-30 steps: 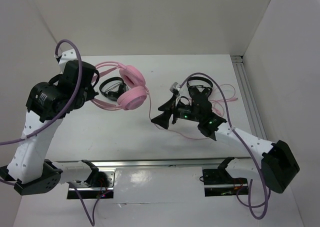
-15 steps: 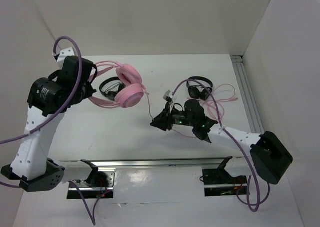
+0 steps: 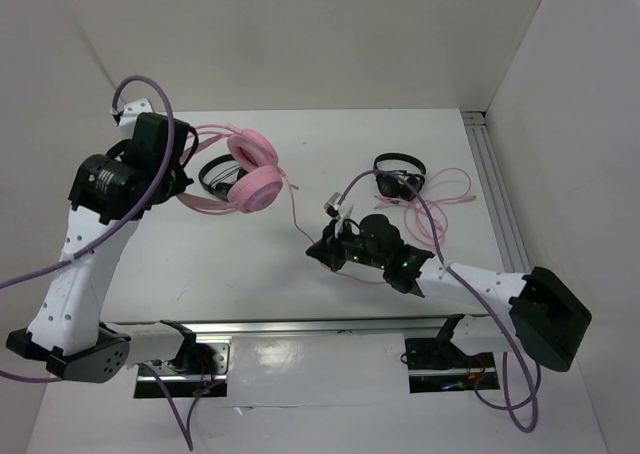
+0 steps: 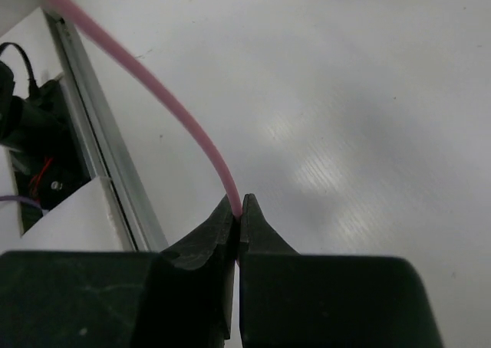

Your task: Wrap the headphones

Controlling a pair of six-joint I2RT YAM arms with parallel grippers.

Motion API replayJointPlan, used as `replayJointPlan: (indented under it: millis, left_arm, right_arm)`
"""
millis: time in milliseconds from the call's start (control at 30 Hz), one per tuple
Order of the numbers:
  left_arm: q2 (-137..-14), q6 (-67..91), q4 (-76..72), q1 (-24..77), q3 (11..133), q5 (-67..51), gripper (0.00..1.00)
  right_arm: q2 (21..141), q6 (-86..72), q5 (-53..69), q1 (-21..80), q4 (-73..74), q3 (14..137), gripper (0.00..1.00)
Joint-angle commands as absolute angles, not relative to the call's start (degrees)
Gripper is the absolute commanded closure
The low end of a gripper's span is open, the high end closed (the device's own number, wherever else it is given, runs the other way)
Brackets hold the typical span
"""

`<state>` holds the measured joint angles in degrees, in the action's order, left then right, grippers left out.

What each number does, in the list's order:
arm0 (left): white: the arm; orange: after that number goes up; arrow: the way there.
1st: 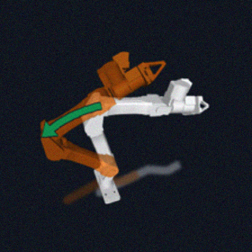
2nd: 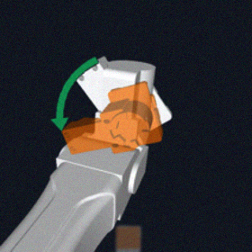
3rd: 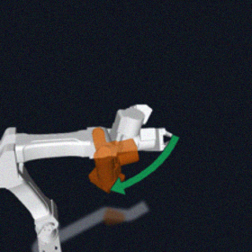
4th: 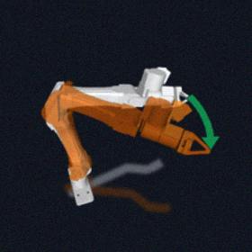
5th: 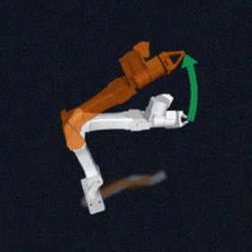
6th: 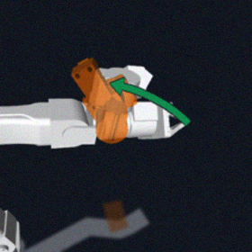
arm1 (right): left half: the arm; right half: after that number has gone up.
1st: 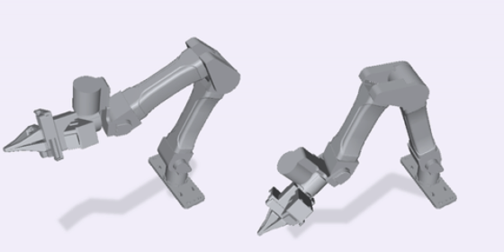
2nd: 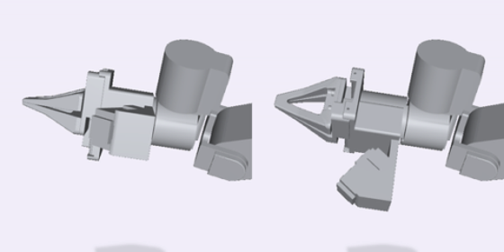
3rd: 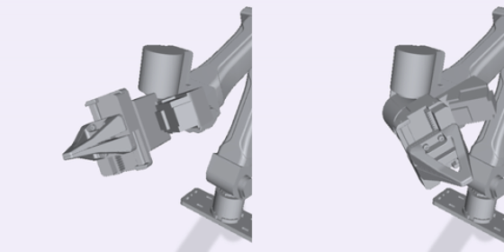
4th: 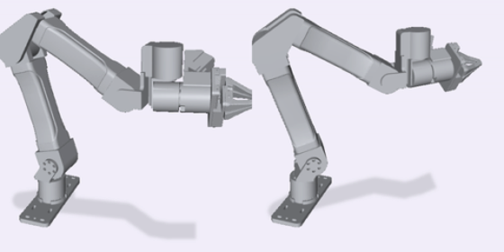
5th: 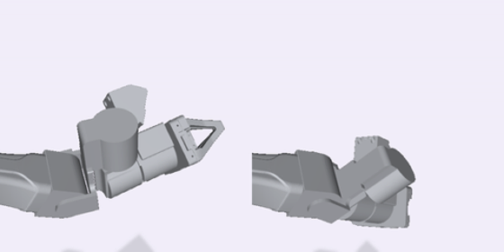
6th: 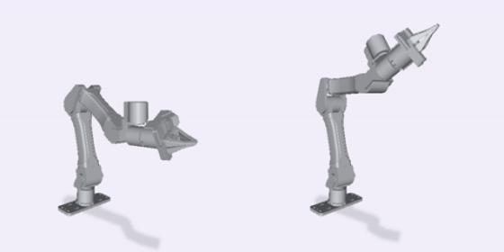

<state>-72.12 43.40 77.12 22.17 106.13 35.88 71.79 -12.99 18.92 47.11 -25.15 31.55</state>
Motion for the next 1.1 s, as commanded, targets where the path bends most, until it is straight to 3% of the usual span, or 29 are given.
replayJointPlan:
  millis: [0, 33, 133, 367, 800, 1067]
  left_arm:
    - [-71.3, 44.0, 69.3, 21.7, 103.0, 42.7, 1.0]
    - [-71.3, 44.0, 68.7, 21.7, 100.6, 47.0, 1.0]
    - [-73.9, 42.5, 66.5, 23.8, 95.2, 51.7, 1.0]
    - [-81.7, 35.4, 64.1, 35.0, 86.7, 54.6, 1.0]
    - [-80.6, 20.8, 53.3, 54.8, 78.8, 43.1, 1.0]
    - [-75.1, 14.0, 48.2, 61.3, 74.9, 29.0, 1.0]
  right_arm:
    - [65.4, -10.3, -2.1, 54.4, -13.5, 36.4, 1.0]
    - [62.9, -10.3, -13.6, 56.5, -7.2, 38.6, 1.0]
    - [59.0, -11.7, -30.8, 63.5, 0.9, 41.8, 1.0]
    - [61.3, -8.6, -52.5, 73.2, 18.1, 54.3, 1.0]
    - [61.3, -2.9, -62.7, 74.4, 21.4, 58.4, 1.0]
    - [55.3, -1.1, -55.0, 73.7, 17.0, 56.3, 0.97]
